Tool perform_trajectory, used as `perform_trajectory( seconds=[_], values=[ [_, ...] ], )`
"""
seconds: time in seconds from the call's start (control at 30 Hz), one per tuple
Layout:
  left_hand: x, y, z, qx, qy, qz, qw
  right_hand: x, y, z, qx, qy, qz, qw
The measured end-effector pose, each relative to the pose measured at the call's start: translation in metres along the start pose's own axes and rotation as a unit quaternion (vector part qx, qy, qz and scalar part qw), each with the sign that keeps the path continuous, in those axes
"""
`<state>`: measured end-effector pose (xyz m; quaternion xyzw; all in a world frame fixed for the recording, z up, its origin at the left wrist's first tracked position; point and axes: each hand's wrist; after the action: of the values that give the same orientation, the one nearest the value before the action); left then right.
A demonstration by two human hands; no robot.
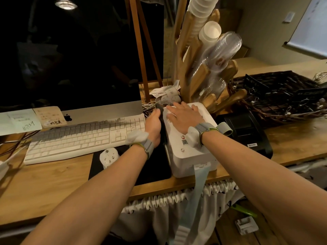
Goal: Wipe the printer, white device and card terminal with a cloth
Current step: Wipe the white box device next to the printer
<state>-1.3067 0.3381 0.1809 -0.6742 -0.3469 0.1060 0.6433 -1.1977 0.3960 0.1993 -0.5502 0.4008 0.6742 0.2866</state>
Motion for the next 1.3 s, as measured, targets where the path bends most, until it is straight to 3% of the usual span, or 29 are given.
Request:
perform_trajectory(
  seconds=[0.07,0.2,0.33,0.4,0.5,0.6,0.67,0.77,0.87,0.93,1.0,1.07,1.17,1.3],
  values=[
    [0.0,-0.002,0.002,0.025,-0.006,0.006,1.0,0.001,0.002,-0.002,-0.002,-0.004,0.0,1.0],
    [-0.012,0.028,-0.007,-0.038,0.04,0.16,0.986,0.0,0.002,-0.001,0.003,-0.003,-0.003,1.0],
    [0.0,0.006,-0.003,0.027,-0.005,0.03,0.999,-0.001,0.001,0.009,0.012,0.048,-0.067,0.997],
    [-0.006,0.02,-0.012,0.042,0.0,0.058,0.997,0.002,0.002,0.011,0.017,0.049,-0.068,0.996],
    [-0.013,0.034,-0.027,-0.029,0.035,0.091,0.995,0.005,0.001,0.013,0.03,0.043,-0.065,0.997],
    [-0.001,0.009,-0.02,0.046,-0.007,0.013,0.999,0.004,0.0,0.017,0.031,0.068,-0.063,0.995],
    [-0.005,0.017,-0.02,0.063,-0.005,0.044,0.997,0.002,0.001,0.012,0.029,0.06,-0.058,0.996],
    [-0.015,0.036,-0.04,-0.028,0.037,0.08,0.996,0.004,0.003,0.001,0.012,-0.005,-0.02,1.0],
    [-0.007,0.017,-0.035,0.028,0.03,-0.006,0.999,-0.005,0.006,0.004,0.033,0.04,-0.067,0.996],
    [-0.01,0.025,-0.038,0.054,0.029,0.01,0.998,-0.008,0.009,0.005,0.04,0.048,-0.081,0.995],
    [-0.016,0.038,-0.053,0.022,0.042,0.064,0.997,-0.009,0.01,0.0,0.034,0.009,-0.08,0.996],
    [-0.016,0.036,-0.053,0.009,0.038,0.041,0.998,-0.005,0.008,-0.002,0.02,-0.004,-0.065,0.998],
    [-0.008,0.021,-0.046,0.064,0.033,0.009,0.997,-0.007,0.006,0.0,0.014,0.037,-0.061,0.997],
    [-0.019,0.048,-0.066,-0.016,0.018,0.077,0.997,-0.005,0.006,-0.006,0.004,-0.011,-0.013,1.0]
  ],
)
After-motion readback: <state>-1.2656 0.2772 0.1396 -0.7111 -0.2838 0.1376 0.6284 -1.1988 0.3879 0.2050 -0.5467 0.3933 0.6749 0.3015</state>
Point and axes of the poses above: each hand's wrist, its own z-axis towards the middle knuckle, its own x-axis out of the palm, y = z × x, and after that the axes turned 11 degrees about x, right-handed
